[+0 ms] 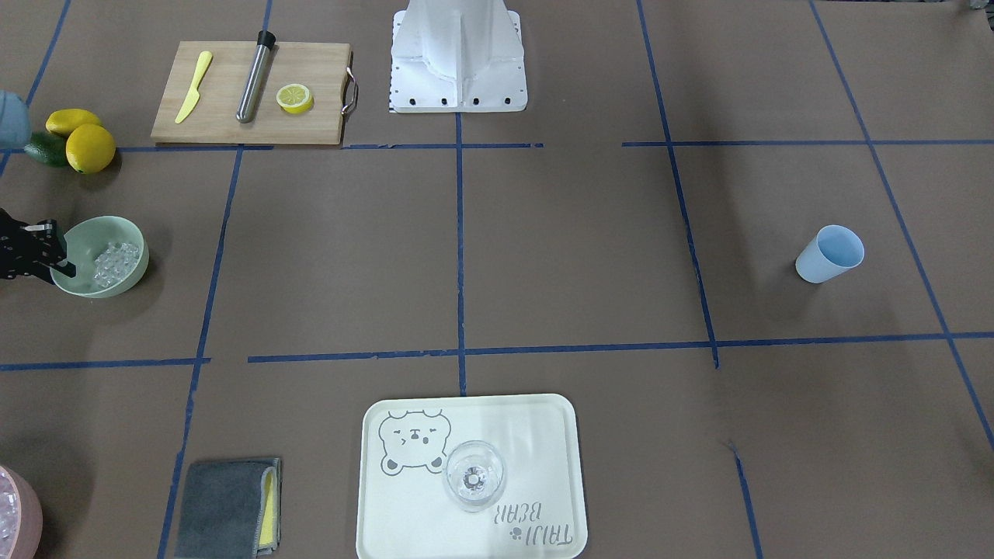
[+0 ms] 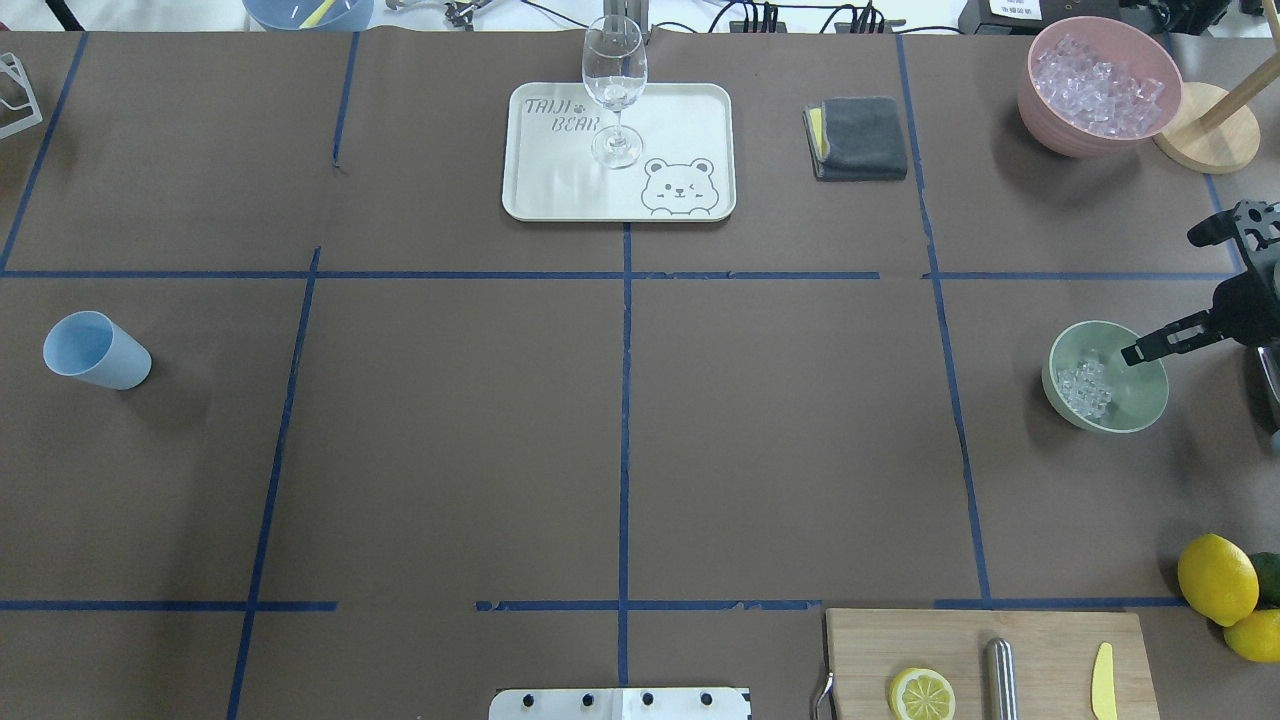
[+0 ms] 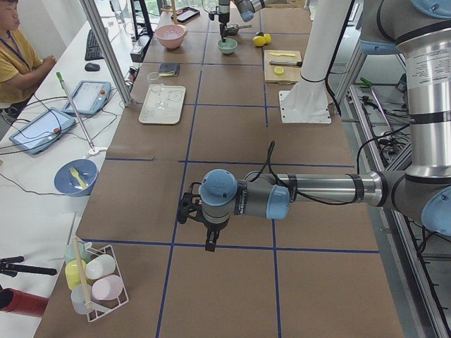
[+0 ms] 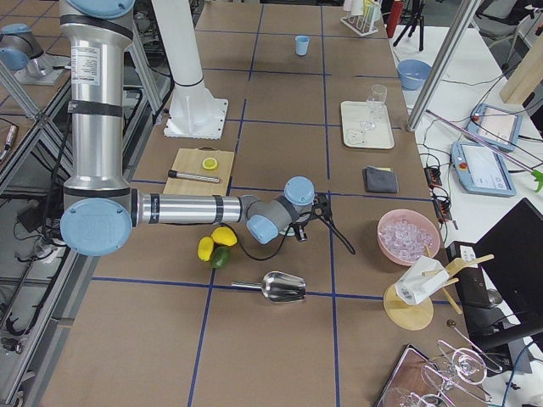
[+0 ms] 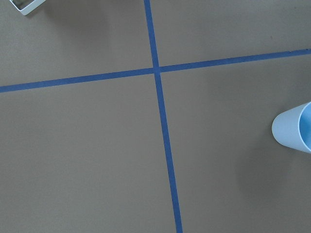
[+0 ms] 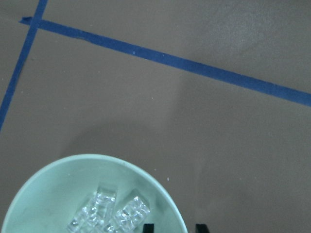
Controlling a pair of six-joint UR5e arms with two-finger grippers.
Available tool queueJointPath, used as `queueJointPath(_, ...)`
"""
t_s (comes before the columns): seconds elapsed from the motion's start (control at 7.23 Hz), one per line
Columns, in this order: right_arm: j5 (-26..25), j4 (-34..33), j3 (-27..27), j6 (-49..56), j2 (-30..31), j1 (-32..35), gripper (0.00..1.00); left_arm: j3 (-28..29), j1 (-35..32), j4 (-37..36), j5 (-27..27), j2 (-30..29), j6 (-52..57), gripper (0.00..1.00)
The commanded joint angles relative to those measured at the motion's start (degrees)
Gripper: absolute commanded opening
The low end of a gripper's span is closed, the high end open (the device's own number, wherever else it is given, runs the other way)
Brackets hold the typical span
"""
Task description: Pour ice into bowl
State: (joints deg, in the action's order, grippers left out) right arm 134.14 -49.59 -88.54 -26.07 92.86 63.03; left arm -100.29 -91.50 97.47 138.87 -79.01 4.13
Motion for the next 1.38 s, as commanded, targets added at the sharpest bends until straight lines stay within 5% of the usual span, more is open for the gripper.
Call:
queueJointPath(0.0,-0.28,-3.29,-1.01,1.80,-0.74,6.28,1.00,0.18,0.00,0.78,0.00,0.00,0.00,1.00)
queueJointPath(0.42,-0.19,-24.93,-1.19,26.79,-1.36,21.82,1.00,0.36,0.00,1.49,0.00,0.00,0.00,1.00)
queueJointPath(0.69,-0.63,-36.05,-2.93,30.89,-1.10,26.61,1.00,0.44,0.00,1.41,0.00,0.00,0.00,1.00)
queueJointPath(0.97,-6.40,-36.89,-7.42,30.38,2.67,26.88,1.00,0.97,0.00,1.32,0.00,0.18,0.00,1.00)
queueJointPath(1.25,-5.91,-36.71,-7.43,30.29,2.68,26.80,1.00,1.06,0.00,1.40,-0.09,0.35,0.09,1.00)
